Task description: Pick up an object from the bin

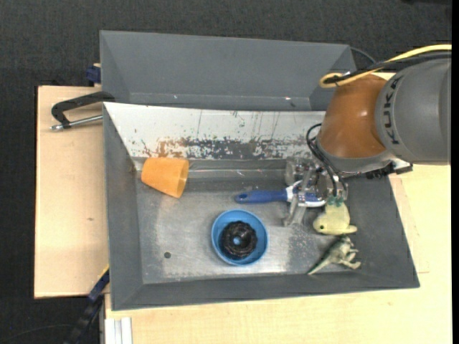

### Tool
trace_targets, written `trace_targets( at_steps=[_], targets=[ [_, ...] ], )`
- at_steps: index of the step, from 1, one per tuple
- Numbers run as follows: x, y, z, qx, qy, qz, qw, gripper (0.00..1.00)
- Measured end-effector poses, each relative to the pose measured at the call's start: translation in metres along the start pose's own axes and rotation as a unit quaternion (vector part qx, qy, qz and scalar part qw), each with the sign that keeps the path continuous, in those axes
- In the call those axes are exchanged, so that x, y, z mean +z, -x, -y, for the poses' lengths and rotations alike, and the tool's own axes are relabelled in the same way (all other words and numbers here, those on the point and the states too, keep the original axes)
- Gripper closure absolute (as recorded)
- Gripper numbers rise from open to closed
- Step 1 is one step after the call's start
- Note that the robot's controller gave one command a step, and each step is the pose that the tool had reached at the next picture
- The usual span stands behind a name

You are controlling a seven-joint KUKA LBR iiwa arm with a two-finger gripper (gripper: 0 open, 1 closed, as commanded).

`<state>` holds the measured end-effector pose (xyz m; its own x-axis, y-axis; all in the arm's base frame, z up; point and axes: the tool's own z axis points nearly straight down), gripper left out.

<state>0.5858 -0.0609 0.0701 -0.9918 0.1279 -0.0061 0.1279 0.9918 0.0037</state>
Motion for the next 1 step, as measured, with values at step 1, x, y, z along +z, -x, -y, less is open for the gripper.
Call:
trace_targets(
  at_steps=[1],
  targets=[
    [-0.0032, 0.0029, -0.0009, 0.0, -0.001, 0.002, 1.0, 0.0]
  ],
)
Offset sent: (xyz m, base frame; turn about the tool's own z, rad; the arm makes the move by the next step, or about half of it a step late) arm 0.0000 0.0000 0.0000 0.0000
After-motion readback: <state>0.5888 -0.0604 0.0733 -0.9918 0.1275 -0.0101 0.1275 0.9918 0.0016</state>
